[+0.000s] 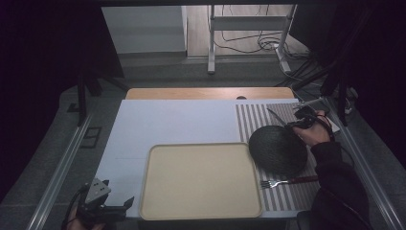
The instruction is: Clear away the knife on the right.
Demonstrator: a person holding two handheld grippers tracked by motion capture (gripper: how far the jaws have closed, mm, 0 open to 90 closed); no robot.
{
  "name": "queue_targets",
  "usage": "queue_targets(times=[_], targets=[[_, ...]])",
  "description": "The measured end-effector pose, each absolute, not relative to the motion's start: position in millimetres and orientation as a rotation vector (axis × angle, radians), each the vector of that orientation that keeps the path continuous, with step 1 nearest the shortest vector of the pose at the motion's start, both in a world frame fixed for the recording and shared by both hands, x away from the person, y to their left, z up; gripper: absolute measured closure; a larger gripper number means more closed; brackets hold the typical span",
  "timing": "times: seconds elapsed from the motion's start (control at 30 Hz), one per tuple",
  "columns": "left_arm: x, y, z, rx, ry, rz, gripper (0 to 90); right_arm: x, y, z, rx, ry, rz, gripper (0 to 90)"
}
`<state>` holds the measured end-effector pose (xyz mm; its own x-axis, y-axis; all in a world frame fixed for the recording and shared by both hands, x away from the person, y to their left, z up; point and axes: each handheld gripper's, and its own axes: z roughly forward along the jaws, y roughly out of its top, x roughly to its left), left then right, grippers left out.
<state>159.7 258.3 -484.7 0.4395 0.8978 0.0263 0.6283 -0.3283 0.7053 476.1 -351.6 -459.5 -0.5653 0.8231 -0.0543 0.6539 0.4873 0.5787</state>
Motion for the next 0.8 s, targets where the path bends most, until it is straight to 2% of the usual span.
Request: queue_targets(times=[0.8], targets=[[159.1, 259.4, -484.3, 2.059, 1.266, 0.555, 0.0, 424.6, -300.3, -457.8, 1.203, 2.463, 0.825, 78.4]])
